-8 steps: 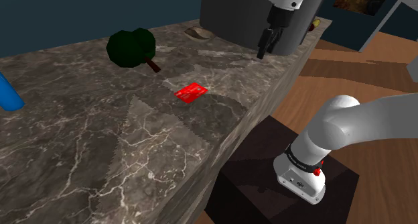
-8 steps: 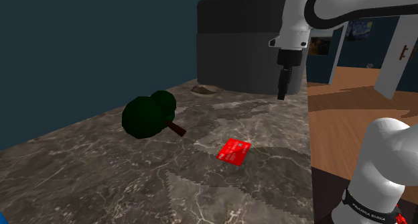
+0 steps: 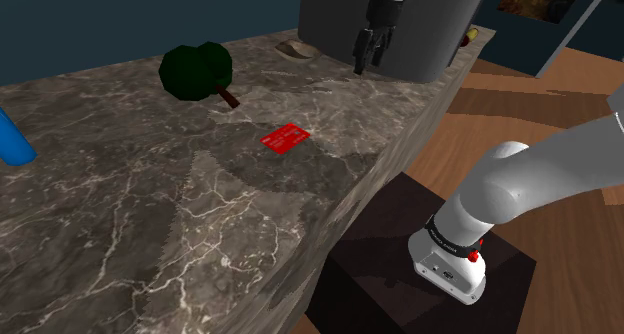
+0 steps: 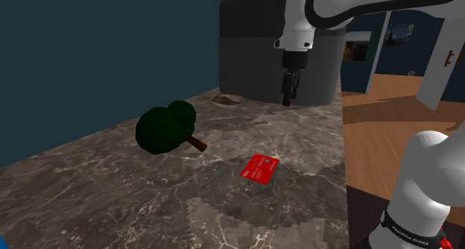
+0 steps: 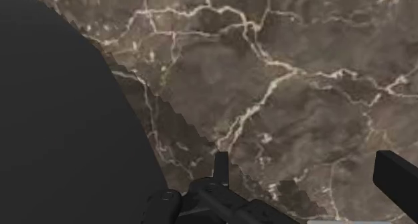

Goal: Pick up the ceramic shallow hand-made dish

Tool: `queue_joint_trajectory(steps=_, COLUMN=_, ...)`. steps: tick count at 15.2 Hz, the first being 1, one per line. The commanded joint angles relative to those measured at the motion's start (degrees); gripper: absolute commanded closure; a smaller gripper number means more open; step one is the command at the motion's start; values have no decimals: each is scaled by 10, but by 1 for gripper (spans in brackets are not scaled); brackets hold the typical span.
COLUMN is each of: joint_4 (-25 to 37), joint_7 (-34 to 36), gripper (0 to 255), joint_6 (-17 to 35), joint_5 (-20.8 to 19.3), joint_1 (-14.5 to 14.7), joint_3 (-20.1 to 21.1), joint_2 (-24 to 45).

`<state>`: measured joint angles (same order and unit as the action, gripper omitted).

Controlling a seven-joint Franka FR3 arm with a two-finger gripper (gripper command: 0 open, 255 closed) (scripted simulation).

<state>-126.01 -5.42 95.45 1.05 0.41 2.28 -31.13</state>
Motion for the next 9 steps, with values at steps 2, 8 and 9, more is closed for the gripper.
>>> queue_joint_trajectory(steps=2, joint_4=67, joint_7=19, gripper=0, joint_6=-2, joint_5=-4, joint_1=2, joint_3=16, joint_2=68)
queue_joint_trajectory(steps=8, joint_4=220, joint_7=60, gripper=0, joint_6=-21, joint_5=-23, joint_1=9, joint_3=47, joint_2=208)
queue_joint_trajectory(steps=9, joint_4=249, joint_7=67, gripper=0, joint_6=-27, joint_5=-28, joint_1=10, joint_3=51, joint_2=233)
